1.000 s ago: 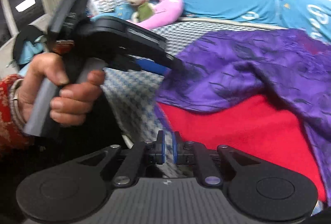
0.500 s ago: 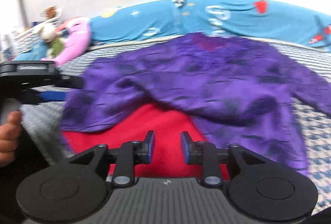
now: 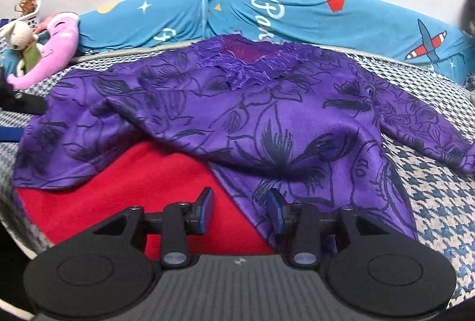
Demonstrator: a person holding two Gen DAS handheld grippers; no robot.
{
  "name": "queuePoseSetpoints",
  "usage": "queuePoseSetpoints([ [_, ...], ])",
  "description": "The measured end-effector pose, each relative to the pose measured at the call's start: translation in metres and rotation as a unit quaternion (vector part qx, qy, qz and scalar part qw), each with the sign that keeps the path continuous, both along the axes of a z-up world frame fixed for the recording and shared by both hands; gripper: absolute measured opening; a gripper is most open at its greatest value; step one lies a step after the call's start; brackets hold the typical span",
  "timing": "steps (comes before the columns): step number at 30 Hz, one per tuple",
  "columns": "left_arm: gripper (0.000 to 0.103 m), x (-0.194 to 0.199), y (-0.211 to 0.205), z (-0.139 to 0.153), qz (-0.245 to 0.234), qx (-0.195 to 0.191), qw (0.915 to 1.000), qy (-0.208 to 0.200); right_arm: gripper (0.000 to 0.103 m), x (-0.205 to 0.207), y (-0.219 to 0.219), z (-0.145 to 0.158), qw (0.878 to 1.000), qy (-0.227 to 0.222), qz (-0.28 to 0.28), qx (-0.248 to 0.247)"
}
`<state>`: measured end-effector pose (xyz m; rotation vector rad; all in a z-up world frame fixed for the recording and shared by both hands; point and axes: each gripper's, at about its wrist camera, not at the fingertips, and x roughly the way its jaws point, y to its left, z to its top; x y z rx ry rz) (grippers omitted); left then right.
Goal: Fold clothes
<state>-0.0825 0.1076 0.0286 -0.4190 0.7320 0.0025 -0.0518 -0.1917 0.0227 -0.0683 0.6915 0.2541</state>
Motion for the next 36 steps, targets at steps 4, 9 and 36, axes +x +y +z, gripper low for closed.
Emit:
queuePoseSetpoints([
  [4,0.086,0.002,0.000,-0.003,0.002,0.008,1.0000,0.004,0.032,0.004,-0.004,0.001,1.000,-0.003,-0.006,0.010],
  [9,0.089,0.004,0.004,-0.005,0.012,0.014,0.9998,0.008,0.009,-0.005,-0.012,0.013,0.999,-0.012,-0.007,0.028],
  [36,0.097,0.004,0.017,-0.006,0.063,0.029,0.9974,0.018,0.033,-0.055,-0.039,0.048,0.995,-0.075,-0.041,0.057],
])
